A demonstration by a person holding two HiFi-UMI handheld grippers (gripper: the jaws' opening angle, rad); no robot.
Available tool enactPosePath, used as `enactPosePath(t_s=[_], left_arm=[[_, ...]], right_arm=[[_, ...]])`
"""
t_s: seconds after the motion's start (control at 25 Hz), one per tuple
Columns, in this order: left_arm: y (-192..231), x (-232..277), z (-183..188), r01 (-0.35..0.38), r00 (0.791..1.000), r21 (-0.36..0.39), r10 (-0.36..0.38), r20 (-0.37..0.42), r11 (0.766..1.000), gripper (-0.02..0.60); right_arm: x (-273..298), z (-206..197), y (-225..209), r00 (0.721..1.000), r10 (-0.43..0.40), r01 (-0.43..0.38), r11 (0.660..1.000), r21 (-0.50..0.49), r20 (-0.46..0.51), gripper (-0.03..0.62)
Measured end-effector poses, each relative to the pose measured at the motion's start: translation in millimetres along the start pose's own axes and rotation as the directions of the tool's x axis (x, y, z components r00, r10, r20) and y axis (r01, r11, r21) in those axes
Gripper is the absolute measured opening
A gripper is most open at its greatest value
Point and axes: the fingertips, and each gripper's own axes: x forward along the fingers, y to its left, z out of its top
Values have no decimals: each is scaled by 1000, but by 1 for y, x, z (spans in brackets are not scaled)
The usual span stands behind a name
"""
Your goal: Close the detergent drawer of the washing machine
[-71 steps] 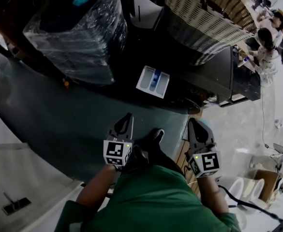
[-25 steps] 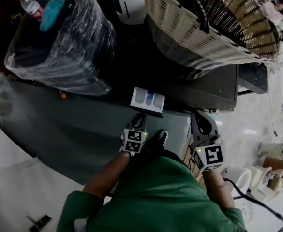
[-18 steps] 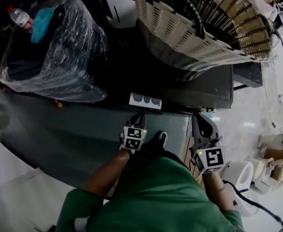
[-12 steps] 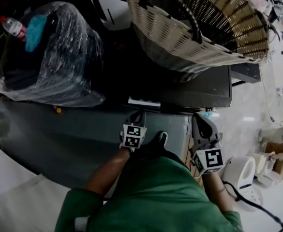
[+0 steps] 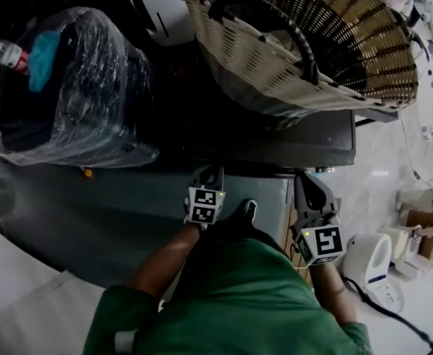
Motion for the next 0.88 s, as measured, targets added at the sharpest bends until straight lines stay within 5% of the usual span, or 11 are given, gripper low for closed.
enactPosePath(t_s=[0.88], left_arm=[[4, 6, 2, 42, 999, -14, -42, -5, 999, 21]], right_arm=[[55, 7, -3, 997, 63, -63, 998, -15, -39, 15]])
